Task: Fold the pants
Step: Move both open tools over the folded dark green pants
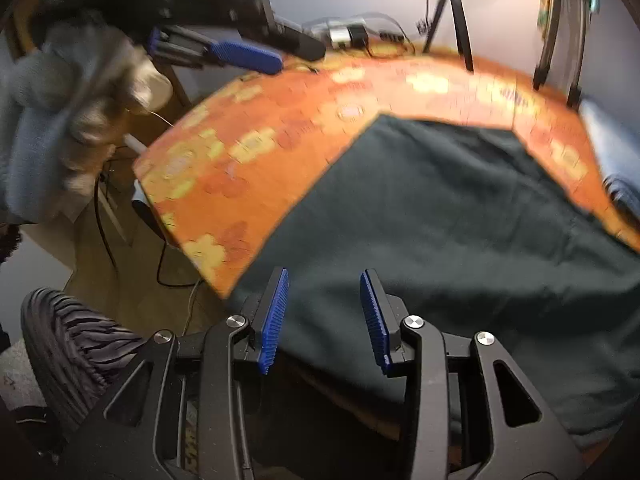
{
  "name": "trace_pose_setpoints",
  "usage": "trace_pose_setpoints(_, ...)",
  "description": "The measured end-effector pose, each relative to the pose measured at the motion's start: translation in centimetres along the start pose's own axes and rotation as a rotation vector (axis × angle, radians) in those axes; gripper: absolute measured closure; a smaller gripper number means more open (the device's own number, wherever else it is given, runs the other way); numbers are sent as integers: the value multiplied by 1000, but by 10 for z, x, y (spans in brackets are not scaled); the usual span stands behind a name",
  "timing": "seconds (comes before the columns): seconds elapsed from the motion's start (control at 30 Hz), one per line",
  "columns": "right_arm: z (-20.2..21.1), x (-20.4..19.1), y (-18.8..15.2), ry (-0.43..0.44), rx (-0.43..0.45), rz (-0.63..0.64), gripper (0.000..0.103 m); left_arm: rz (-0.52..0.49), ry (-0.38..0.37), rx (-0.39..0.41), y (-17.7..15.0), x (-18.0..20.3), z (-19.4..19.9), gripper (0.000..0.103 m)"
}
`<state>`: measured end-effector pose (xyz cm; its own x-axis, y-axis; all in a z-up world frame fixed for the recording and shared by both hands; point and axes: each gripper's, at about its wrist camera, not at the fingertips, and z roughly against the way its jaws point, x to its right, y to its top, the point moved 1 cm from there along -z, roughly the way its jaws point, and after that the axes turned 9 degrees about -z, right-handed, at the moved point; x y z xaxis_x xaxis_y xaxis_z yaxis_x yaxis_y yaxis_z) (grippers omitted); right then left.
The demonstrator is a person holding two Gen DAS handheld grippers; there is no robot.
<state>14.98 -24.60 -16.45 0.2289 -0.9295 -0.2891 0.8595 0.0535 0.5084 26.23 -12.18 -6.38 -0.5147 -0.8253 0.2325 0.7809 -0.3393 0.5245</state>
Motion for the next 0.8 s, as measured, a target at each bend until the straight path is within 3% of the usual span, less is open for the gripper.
trace_pose_setpoints(0.17,-28,14,-15,13,-84,-28,64,37,-4,-26,-4,-12,-33,55)
trace_pose_setpoints(0.33,-20,4,-22,6,-86,9,63,67,-48,-30,-6,-21,-55,55)
trace_pose_setpoints(0.43,-8,-6,-24,-3,-37,20,63,60,-86,-40,-10,-21,-67,55)
trace_pose_setpoints(0.63,-3,-22,-27,-21,63,24,43,76,-146,-34,-12,-26,-84,55)
trace_pose_setpoints(0.7,-6,-27,-27,-24,73,25,32,71,-159,-34,-11,-26,-87,55)
trace_pose_setpoints(0.8,-10,-33,-30,-35,74,22,31,48,-168,-49,-6,-25,-94,55)
